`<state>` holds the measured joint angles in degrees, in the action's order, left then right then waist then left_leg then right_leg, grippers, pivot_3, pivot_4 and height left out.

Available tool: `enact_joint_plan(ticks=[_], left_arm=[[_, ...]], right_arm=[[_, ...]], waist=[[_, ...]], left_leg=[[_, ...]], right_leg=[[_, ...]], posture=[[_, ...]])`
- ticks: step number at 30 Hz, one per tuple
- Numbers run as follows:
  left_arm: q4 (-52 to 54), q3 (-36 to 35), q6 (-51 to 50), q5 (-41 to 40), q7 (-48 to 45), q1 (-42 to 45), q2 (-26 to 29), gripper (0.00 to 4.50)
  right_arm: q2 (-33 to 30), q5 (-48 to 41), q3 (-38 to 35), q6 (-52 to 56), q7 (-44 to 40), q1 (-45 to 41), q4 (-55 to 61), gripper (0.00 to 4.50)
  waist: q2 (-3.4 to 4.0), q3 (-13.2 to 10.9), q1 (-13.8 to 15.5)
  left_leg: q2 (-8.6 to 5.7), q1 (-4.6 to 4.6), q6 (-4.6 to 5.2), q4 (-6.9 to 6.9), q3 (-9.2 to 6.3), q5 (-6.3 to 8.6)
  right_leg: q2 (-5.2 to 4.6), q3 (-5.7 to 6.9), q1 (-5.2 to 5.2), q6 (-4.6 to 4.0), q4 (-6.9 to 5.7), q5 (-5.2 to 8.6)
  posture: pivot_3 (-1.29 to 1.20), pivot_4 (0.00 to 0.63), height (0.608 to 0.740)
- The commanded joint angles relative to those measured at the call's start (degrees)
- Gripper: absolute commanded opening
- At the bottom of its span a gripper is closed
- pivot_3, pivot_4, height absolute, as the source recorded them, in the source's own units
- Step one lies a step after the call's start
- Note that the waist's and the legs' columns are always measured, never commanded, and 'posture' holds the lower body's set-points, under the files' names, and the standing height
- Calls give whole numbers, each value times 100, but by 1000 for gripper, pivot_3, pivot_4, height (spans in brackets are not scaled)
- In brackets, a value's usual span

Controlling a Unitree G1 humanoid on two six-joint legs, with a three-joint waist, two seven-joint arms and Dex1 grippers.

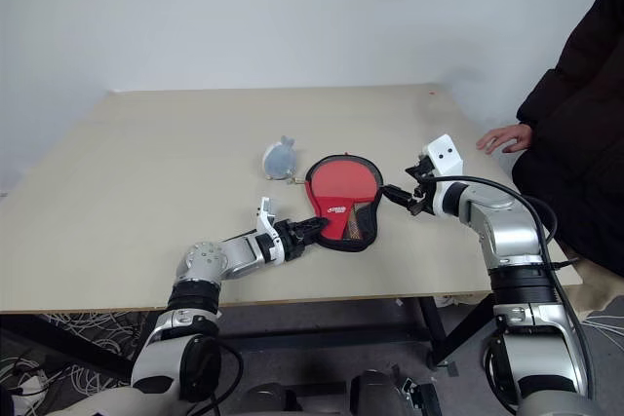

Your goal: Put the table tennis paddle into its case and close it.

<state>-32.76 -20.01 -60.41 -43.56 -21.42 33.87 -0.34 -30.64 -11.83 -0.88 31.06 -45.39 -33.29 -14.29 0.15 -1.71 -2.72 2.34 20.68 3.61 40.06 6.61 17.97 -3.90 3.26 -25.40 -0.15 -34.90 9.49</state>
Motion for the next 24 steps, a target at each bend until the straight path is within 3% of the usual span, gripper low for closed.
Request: enact_joint_plan(ticks=[1,5,6,14,24], left_arm=[[34,-137,41,-63,59,167,36,1088],[46,-191,19,-61,136,161,27,95],[62,-200,13,-52,179,150,23,20],[821,-264,-496,-247,525,-229,-67,20],[4015,-1350,-2497,-2087,2802,-1768,-1253,20]], right_arm=[[-36,-105,-98,-32,1,-176,193,4014],[-36,-100,-86,-36,-15,-221,166,4014],[-36,-97,-82,-39,-20,-233,155,4014],[-24,-61,-31,-73,-56,-335,44,4014],[-28,-17,58,-83,-109,-410,-24,4014]], waist=[[-1,0,0],[0,0,-2],[-1,0,-3],[-1,-1,-26],[-33,-23,-6]], left_leg=[[0,-1,0,0,0,0],[0,-7,2,0,-4,0],[-1,-9,4,0,-8,-3],[-43,-9,6,0,-114,-11],[-58,-1,21,-18,-105,1]], right_leg=[[0,0,1,0,0,0],[-1,1,9,0,-3,-1],[0,0,11,0,-4,-2],[28,-23,5,-8,-7,-14],[25,-62,-10,0,9,-10]], posture=[[0,0,740],[0,0,740],[0,0,740],[0,0,740],[0,0,740]])
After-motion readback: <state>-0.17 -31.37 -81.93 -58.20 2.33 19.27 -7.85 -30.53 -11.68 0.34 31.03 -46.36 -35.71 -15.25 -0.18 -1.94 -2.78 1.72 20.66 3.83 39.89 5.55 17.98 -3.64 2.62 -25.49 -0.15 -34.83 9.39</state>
